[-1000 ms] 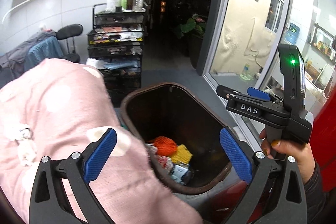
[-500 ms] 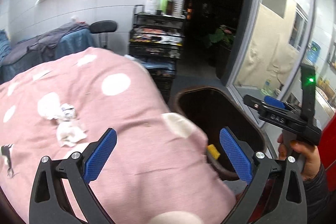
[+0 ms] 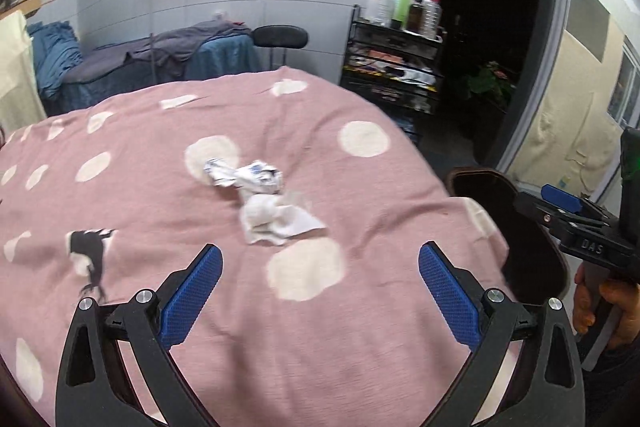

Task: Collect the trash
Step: 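Move both tools back over the crumpled paper and tissue on the bedspread, then grasp the white tissue with the right tool while the left grasps the crumpled white paper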

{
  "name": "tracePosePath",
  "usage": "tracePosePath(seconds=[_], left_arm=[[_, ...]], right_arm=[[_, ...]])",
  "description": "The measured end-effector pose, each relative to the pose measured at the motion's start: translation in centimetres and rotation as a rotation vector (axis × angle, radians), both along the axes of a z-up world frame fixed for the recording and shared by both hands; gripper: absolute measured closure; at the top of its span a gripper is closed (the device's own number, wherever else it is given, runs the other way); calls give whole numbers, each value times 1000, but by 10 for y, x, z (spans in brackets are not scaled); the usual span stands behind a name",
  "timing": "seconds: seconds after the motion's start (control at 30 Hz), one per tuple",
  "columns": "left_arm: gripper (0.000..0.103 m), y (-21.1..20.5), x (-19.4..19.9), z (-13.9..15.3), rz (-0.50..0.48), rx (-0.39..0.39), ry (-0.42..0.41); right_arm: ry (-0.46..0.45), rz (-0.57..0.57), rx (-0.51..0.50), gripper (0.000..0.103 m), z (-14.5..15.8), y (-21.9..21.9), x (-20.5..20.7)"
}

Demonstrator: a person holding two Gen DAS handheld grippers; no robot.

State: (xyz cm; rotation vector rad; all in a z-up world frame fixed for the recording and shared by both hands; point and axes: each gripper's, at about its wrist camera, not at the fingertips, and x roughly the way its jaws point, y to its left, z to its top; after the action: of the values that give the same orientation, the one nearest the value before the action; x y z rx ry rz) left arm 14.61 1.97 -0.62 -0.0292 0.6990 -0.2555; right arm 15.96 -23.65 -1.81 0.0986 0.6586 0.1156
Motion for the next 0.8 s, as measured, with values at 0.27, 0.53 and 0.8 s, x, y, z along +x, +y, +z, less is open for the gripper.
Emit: tracePosePath(seconds=[0.27,0.53,0.8], left_arm=[[6,58,9,-14,109,0,40],[6,85,23,-17,130,-19,60],[6,94,36,-20,126,-35,81]], right_arm=[[63,197,21,7,-2,64,22],[133,354,-45,7,-7,133,49],[265,453,-173,18,-29,193,98]])
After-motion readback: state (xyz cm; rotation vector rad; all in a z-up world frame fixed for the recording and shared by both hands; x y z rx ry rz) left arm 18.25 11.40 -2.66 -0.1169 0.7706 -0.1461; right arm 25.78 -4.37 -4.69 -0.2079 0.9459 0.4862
